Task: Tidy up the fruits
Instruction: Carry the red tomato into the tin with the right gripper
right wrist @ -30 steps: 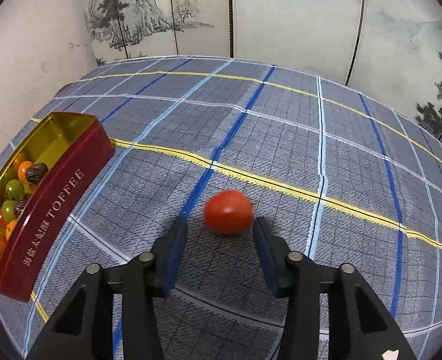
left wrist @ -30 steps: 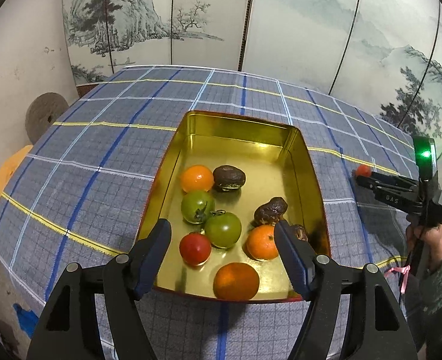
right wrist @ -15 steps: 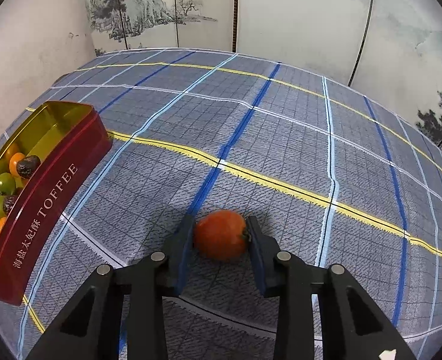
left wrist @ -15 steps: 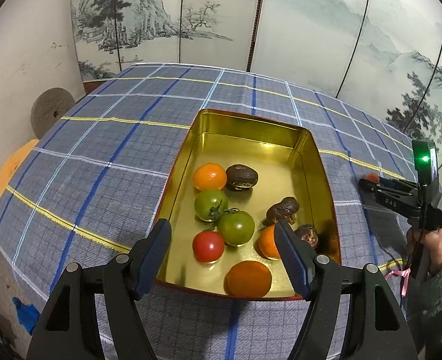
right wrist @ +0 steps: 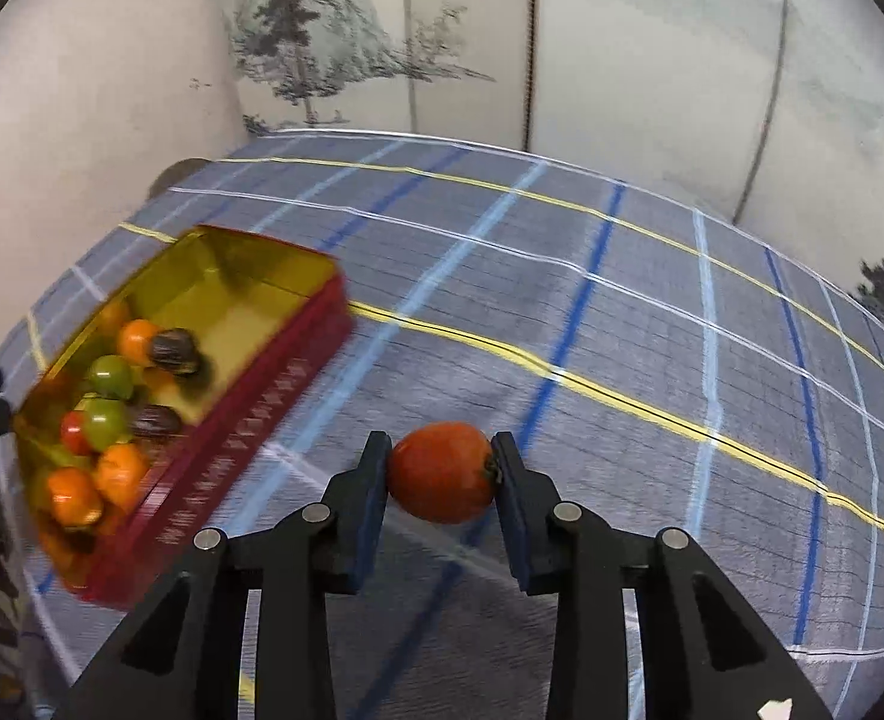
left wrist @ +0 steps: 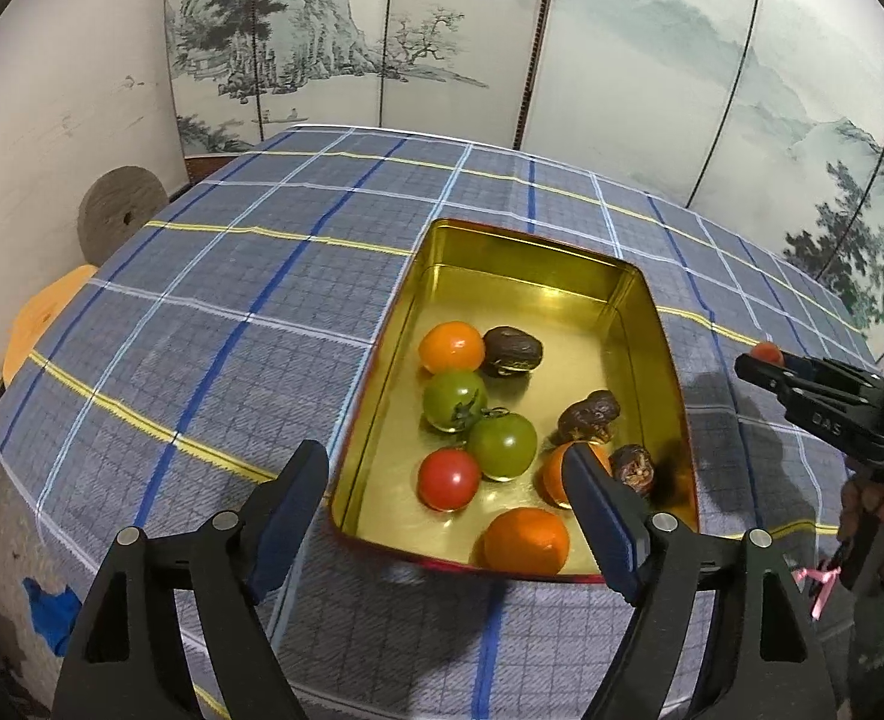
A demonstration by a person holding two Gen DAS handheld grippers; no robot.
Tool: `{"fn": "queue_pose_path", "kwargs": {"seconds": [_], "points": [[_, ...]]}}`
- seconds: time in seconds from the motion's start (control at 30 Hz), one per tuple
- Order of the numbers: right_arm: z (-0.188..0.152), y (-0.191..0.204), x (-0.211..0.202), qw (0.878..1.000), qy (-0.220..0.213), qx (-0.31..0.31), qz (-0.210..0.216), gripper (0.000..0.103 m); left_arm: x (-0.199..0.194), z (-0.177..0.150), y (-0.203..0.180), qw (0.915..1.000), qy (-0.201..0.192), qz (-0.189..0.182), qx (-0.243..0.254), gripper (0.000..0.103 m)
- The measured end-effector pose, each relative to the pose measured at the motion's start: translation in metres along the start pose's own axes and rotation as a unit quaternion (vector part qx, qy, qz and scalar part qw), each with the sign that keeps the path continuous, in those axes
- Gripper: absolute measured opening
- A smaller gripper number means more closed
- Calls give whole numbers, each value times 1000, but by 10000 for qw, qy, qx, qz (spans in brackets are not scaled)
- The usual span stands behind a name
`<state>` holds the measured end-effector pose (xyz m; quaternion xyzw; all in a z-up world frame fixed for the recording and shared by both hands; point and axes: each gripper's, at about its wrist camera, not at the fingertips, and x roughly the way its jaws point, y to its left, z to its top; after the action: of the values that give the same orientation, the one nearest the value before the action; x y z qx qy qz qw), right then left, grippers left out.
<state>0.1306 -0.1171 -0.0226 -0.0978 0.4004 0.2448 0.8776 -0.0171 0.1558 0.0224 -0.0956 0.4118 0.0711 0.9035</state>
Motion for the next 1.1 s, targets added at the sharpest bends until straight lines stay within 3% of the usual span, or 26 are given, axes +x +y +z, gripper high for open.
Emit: {"fn": "queue_pose_path", "kwargs": {"seconds": [0.53, 0.8, 1.1], "points": [[5, 101, -14, 9930, -74, -635, 992, 31, -12, -10, 32, 9990, -19, 346, -268, 84], [2, 134, 4, 9895, 94, -801, 1200, 31, -16, -18, 45, 9980, -4, 547, -332, 85], [3, 150, 19, 9892, 152, -904, 1141, 31, -16, -21, 50, 9976, 76, 600, -331, 85]]}}
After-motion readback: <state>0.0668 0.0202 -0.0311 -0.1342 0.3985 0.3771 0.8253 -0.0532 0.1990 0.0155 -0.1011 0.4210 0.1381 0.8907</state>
